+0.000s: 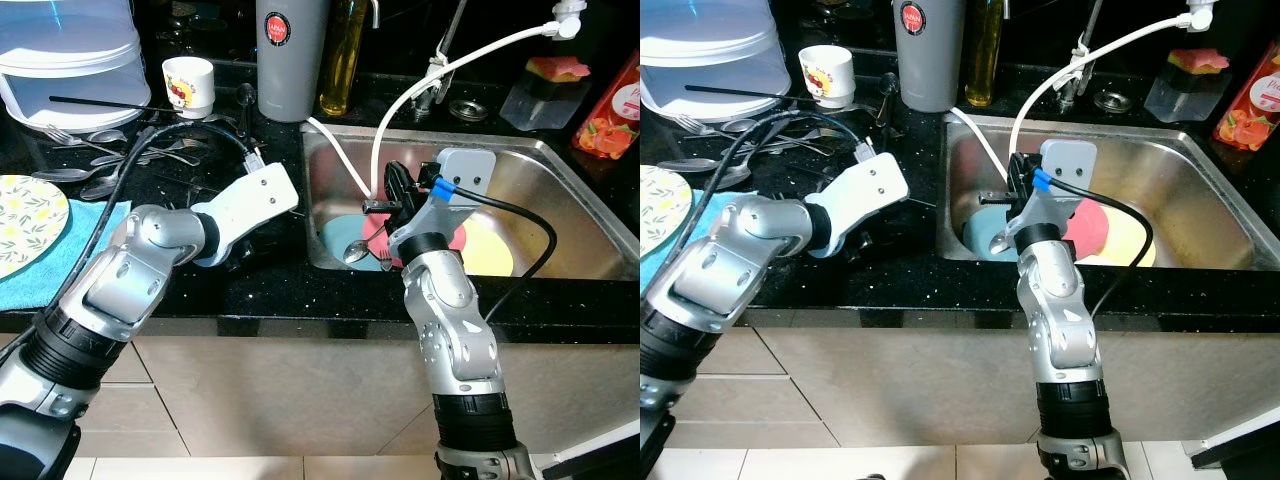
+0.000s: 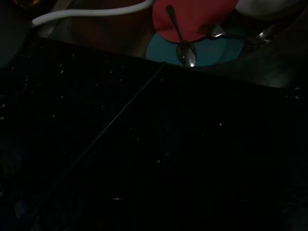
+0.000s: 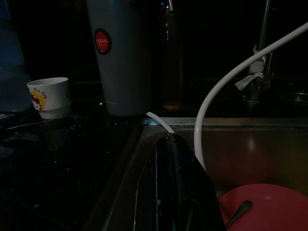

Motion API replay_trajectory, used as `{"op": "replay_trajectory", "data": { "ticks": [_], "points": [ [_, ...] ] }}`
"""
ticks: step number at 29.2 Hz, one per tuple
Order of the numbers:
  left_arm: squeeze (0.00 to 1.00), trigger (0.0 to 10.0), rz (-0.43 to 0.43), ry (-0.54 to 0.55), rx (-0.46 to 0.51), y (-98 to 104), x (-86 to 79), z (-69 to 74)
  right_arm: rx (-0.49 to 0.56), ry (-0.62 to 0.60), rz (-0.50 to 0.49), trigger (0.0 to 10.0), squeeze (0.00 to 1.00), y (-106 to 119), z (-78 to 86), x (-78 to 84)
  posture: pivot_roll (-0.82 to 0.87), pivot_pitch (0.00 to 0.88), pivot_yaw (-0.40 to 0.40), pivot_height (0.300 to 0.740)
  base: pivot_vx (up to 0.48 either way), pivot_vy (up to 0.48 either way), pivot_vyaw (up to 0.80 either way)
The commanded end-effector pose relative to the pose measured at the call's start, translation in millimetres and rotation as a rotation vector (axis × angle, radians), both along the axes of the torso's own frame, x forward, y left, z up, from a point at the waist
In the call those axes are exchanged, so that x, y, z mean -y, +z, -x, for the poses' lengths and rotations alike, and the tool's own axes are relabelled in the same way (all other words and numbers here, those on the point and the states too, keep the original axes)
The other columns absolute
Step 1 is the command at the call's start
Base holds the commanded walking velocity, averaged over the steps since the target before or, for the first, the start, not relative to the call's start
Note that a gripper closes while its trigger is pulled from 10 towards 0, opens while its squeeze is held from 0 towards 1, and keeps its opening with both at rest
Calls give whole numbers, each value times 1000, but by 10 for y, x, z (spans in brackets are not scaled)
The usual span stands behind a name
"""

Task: Kitchen organization

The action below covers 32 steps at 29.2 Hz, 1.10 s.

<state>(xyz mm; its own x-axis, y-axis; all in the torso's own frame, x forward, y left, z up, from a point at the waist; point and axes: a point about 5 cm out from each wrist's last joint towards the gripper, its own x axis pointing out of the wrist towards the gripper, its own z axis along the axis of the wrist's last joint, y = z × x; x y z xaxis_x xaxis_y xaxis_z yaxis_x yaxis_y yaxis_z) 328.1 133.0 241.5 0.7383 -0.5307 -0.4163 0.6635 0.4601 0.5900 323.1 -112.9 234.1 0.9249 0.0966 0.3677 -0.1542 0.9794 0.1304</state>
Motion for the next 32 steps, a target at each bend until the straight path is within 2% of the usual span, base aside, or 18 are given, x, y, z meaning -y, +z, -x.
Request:
{"op": "replay_trajectory", "data": {
  "ticks": [1, 2, 3, 14, 17, 21, 22, 23, 28, 29, 32],
  "points": [
    [0, 4314, -53, 45, -66, -200, -77, -27, -3, -4, -2, 10000, 0, -18, -2, -2, 287, 65, -58, 740, 0, 0, 0],
    [0, 4314, -53, 45, -66, -200, -77, -27, -3, -4, -2, 10000, 0, -18, -2, -2, 287, 65, -58, 740, 0, 0, 0],
    [0, 0, -70, 64, -64, -217, -109, -48, -2, -5, -4, 10000, 0, -15, -3, 5, 292, 68, -62, 740, 0, 0, 0],
    [0, 0, -58, 122, 0, -138, -166, -141, -4, -2, 1, 10000, 0, -14, -5, 8, 282, 68, -69, 740, 0, 0, 0],
    [0, 0, -55, 146, 46, -90, -184, -179, -3, -1, 1, 10000, 0, -8, -9, 8, 284, 71, -74, 740, 0, 0, 0],
    [0, 0, -44, 196, 176, 52, -207, -270, -3, 3, 4, 10000, 0, -7, -12, 1, 282, 68, -75, 740, 0, 0, 0],
    [0, 0, -44, 196, 176, 52, -207, -270, -3, 3, 4, 10000, 0, -7, -12, 1, 282, 68, -75, 740, 0, 0, 0],
    [0, 10000, -54, 225, 217, 94, -221, -301, -3, 3, 4, 10000, 0, -8, -12, 4, 284, 70, -77, 740, 0, 0, 0],
    [0, 10000, -97, 299, 293, 176, -297, -369, -2, 3, 2, 10000, 0, -5, -10, -3, 280, 70, -74, 740, 0, 0, 0],
    [1000, 10000, -94, 296, 291, 175, -297, -371, -2, 3, 2, 10000, 0, -5, -9, -2, 284, 72, -76, 740, 0, 0, 0],
    [1000, 10000, -72, 286, 281, 181, -284, -367, -3, 2, 0, 10000, 0, -9, -11, -5, 284, 70, -72, 740, 0, 0, 0]
  ]
}}
